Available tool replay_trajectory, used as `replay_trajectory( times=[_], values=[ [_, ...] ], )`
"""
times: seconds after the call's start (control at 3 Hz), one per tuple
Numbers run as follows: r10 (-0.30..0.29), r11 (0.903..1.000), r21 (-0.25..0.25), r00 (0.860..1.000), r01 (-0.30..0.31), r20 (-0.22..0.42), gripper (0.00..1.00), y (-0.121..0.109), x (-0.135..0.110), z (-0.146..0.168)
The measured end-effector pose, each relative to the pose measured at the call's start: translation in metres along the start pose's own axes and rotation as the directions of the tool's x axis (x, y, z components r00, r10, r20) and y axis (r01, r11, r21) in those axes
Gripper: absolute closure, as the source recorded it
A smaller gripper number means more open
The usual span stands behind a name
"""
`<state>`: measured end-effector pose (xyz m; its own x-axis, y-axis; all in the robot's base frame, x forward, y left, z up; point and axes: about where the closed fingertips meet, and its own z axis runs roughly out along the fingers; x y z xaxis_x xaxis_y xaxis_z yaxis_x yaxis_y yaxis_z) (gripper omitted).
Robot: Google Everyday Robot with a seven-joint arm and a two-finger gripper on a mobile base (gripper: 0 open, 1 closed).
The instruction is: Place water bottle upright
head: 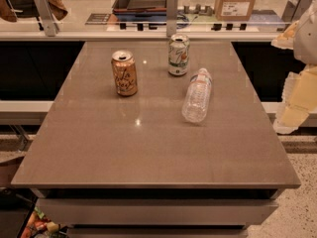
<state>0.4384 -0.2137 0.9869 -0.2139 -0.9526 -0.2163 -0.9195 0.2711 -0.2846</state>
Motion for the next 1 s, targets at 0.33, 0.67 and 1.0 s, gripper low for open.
replay_trajectory(
  times=[0.33,0.67,1.0],
  values=[
    [0.000,1.0000,0.000,1.000,0.000,0.000,0.00,0.0000,0.0000,0.0000],
    [0.019,0.9997,0.011,1.000,-0.019,0.018,0.00,-0.0024,-0.0015,-0.0037],
    [0.135,0.9909,-0.007,0.987,-0.134,0.086,0.00,-0.0089,0.0021,-0.0045]
  ],
)
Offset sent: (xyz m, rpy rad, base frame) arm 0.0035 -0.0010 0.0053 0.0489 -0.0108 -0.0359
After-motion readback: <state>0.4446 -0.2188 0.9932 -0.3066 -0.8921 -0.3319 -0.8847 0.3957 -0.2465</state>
